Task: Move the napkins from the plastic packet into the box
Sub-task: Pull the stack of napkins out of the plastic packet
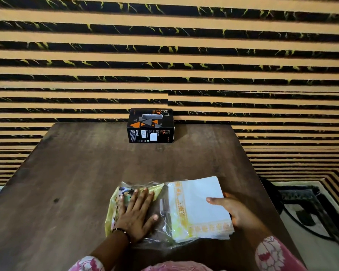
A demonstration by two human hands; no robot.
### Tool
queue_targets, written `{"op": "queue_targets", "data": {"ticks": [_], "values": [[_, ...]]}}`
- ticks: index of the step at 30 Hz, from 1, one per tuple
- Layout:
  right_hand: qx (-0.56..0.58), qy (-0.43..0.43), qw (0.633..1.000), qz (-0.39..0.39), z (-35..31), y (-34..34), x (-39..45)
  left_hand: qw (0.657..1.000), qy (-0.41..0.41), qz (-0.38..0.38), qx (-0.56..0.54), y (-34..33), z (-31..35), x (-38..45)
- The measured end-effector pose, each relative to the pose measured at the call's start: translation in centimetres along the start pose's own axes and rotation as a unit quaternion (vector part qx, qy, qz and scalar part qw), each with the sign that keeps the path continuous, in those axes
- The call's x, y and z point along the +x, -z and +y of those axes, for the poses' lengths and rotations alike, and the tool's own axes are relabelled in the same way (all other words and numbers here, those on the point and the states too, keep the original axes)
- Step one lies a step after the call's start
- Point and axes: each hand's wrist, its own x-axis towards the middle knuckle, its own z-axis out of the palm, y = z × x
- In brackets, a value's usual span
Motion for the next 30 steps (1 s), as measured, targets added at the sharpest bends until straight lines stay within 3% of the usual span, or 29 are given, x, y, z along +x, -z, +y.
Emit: {"op": "queue_targets", "data": {"ticks": [4, 10, 13, 17, 24, 30], "values": [[-0.045, 0.058, 0.997, 0.027, 0.6, -1.6, 0.8, 1.000, -0.008, 0.015, 0.007, -0.1, 2.2, 0.4], [-0.134, 0.064, 0.988, 0.050, 2.5, -1.7, 4.0, 1.000, -0.009, -0.005, 0.022, -1.2, 2.0, 0.2], [-0.115, 0.073, 0.990, 0.044, 3.0, -1.8, 5.2, 1.000, -0.013, -0.006, 0.025, -1.3, 2.0, 0.3], [-0.072, 0.045, 0.996, 0.030, -0.2, -2.8, 0.0, 1.000, -0.010, -0.011, 0.026, -1.1, 1.9, 0.1], [-0.034, 0.045, 0.997, 0.054, -0.8, 1.7, -1.8, 0.999, -0.008, -0.019, 0.037, -0.8, 0.9, 0.1], [0.013, 0.025, 0.999, 0.027, 0.1, 3.8, -1.1, 0.998, -0.033, 0.000, 0.054, 0.2, 2.4, 0.8]]}}
